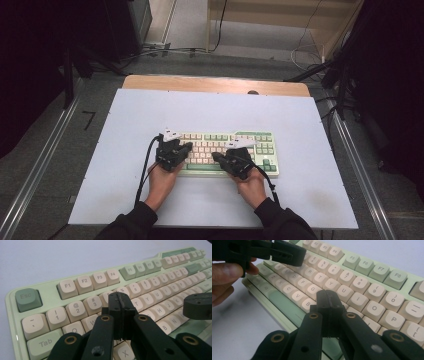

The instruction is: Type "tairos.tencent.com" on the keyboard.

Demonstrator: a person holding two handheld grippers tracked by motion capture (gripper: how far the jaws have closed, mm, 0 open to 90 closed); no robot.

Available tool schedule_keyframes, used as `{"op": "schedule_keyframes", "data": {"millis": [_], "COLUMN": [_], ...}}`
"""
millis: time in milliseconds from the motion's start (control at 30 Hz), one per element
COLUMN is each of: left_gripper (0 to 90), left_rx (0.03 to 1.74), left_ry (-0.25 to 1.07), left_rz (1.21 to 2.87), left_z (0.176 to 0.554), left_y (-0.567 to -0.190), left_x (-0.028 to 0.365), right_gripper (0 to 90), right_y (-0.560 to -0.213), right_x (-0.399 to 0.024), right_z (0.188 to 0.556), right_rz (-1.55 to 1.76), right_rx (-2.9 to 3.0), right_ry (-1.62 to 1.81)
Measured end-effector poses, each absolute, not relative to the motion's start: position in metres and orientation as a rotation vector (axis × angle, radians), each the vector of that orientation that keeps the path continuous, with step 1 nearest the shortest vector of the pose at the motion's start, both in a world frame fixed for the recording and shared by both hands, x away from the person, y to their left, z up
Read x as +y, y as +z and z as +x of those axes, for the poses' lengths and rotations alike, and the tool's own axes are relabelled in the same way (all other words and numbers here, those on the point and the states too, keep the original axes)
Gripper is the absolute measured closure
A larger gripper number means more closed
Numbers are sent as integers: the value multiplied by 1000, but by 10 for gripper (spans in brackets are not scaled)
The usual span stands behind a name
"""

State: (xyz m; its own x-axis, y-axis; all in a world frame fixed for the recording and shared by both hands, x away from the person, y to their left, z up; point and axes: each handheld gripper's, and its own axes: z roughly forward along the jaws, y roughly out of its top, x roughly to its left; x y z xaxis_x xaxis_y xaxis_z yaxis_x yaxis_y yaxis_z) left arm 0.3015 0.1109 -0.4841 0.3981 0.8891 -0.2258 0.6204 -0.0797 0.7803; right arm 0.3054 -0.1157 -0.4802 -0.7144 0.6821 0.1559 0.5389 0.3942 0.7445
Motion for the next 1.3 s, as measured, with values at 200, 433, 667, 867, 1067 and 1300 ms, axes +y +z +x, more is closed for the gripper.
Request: {"op": "schedule_keyframes", "data": {"millis": [200, 433, 667, 867, 1067, 1300], "left_gripper": [900, 900, 900, 900, 900, 900], "left_rx": [1302, 1301, 1298, 1291, 1294, 1290], "left_ry": [404, 401, 400, 401, 406, 404], "left_rz": [1779, 1777, 1780, 1784, 1782, 1786], "left_z": [299, 299, 298, 297, 297, 297], "left_y": [-481, -481, -480, -480, -480, -480], "left_x": [112, 113, 112, 111, 111, 111], "right_gripper": [873, 873, 873, 873, 873, 873], "right_y": [-480, -481, -481, -483, -485, -487], "right_x": [-115, -115, -115, -112, -110, -108], "right_z": [305, 305, 305, 305, 305, 306], "right_rz": [1092, 1092, 1091, 1087, 1084, 1078], "right_rx": [2473, 2476, 2477, 2486, 2494, 2499], "right_ry": [1217, 1214, 1213, 1205, 1195, 1181]}}
